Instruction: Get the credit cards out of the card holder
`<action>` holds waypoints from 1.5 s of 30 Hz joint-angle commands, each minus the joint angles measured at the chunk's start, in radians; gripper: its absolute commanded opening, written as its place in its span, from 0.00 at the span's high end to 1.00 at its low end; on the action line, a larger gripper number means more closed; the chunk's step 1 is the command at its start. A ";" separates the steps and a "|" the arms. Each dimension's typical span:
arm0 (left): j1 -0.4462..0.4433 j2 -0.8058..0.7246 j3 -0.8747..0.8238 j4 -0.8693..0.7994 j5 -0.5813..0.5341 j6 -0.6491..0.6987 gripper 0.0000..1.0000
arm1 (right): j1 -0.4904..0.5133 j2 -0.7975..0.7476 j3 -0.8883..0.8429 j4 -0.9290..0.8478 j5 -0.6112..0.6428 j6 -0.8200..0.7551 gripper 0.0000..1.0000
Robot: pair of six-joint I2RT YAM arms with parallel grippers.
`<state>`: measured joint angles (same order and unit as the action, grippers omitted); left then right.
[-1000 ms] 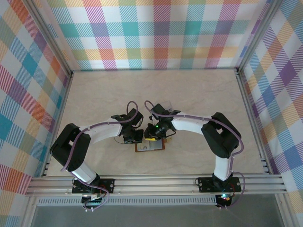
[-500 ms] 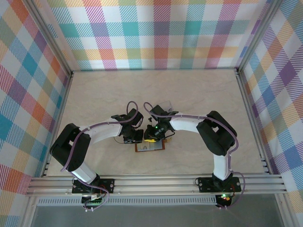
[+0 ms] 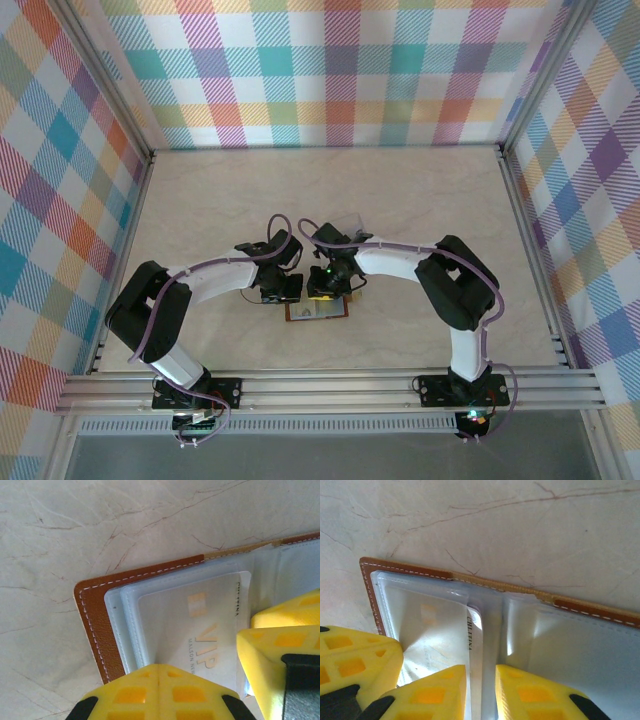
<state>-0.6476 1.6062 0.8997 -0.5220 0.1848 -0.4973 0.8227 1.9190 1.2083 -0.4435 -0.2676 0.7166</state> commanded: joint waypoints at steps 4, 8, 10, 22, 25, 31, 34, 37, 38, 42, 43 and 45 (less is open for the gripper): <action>-0.003 -0.029 -0.008 -0.070 -0.019 0.001 0.94 | -0.003 -0.016 -0.007 -0.028 -0.020 -0.014 0.75; -0.004 -0.024 -0.010 -0.060 -0.010 -0.003 0.94 | -0.002 -0.030 -0.033 0.044 -0.077 0.022 0.75; -0.004 -0.020 -0.014 -0.054 -0.008 -0.005 0.94 | -0.002 -0.042 -0.039 0.041 -0.058 0.027 0.74; -0.004 0.004 -0.026 -0.026 0.001 -0.011 0.96 | -0.002 -0.076 -0.055 0.068 -0.094 0.043 0.73; -0.004 0.004 -0.037 -0.015 0.002 -0.015 0.96 | -0.002 -0.051 -0.038 0.058 -0.102 0.038 0.73; -0.004 0.002 -0.051 -0.009 0.000 -0.015 0.96 | -0.002 -0.012 -0.037 0.061 -0.106 0.044 0.73; -0.004 -0.003 -0.060 0.001 0.002 -0.018 0.96 | -0.002 -0.001 -0.049 0.080 -0.118 0.052 0.73; -0.004 -0.001 -0.063 0.005 0.005 -0.017 0.96 | -0.002 0.006 -0.054 0.072 -0.106 0.051 0.73; -0.004 -0.001 -0.062 0.005 0.005 -0.017 0.96 | -0.002 0.006 -0.055 0.065 -0.099 0.049 0.74; -0.004 -0.007 -0.060 -0.003 -0.002 -0.015 0.95 | 0.001 -0.012 -0.045 -0.006 -0.012 0.031 0.74; -0.004 -0.009 -0.058 -0.004 -0.003 -0.014 0.94 | 0.002 -0.019 -0.037 -0.026 0.012 0.024 0.74; -0.004 -0.012 -0.056 -0.008 -0.004 -0.013 0.93 | 0.006 -0.024 -0.016 -0.064 0.045 0.009 0.74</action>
<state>-0.6476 1.5940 0.8707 -0.4961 0.1925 -0.5053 0.8211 1.9030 1.1717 -0.4057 -0.3126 0.7471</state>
